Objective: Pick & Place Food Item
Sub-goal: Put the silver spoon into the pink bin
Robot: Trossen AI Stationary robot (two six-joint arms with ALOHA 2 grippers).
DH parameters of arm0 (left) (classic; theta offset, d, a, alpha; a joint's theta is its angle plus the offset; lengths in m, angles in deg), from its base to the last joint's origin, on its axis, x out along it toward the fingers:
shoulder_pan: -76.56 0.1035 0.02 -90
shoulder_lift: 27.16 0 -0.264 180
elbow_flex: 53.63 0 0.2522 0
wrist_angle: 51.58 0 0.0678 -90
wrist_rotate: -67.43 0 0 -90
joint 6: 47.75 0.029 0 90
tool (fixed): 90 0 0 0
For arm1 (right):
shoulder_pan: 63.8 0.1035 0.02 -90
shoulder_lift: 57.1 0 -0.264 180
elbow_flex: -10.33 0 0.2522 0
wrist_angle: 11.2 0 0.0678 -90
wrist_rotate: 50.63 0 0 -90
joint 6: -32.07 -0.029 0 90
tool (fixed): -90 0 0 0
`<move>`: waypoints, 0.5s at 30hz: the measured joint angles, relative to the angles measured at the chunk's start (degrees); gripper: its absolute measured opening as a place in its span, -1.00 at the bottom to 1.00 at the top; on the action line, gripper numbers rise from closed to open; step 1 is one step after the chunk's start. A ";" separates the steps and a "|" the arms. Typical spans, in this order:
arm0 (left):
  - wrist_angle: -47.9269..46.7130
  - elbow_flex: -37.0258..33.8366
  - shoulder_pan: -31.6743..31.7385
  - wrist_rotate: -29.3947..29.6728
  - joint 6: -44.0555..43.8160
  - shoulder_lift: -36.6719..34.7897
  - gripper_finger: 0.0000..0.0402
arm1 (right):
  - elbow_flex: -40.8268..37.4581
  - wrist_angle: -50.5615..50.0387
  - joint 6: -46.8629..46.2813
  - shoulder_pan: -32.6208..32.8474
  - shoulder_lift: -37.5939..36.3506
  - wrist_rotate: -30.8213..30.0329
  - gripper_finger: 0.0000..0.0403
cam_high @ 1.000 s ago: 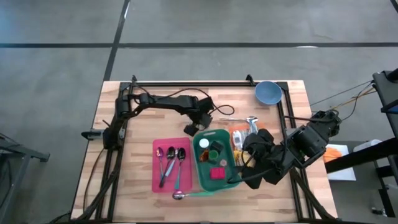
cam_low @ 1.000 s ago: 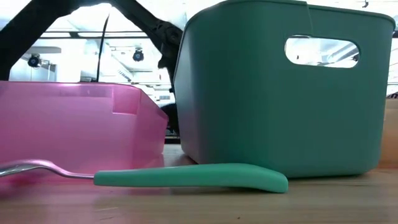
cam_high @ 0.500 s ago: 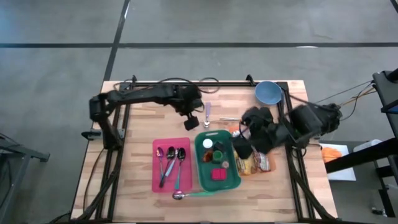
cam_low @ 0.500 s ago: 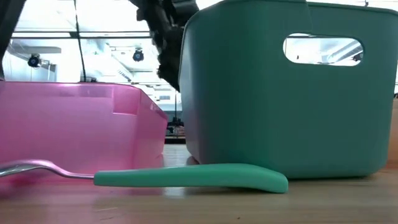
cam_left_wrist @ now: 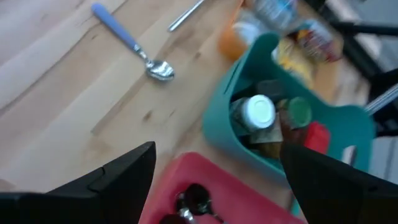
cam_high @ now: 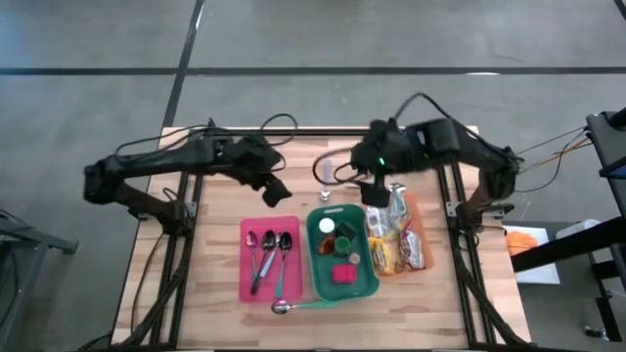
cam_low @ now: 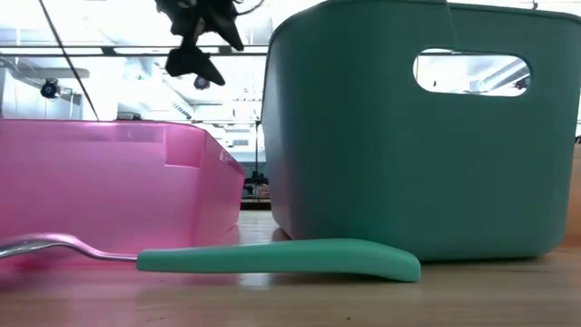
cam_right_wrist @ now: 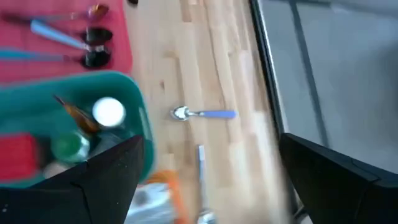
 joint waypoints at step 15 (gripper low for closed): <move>10.11 -9.05 -3.15 -0.19 -8.95 -11.34 0.73 | -0.35 5.72 28.70 -21.31 8.90 27.57 0.83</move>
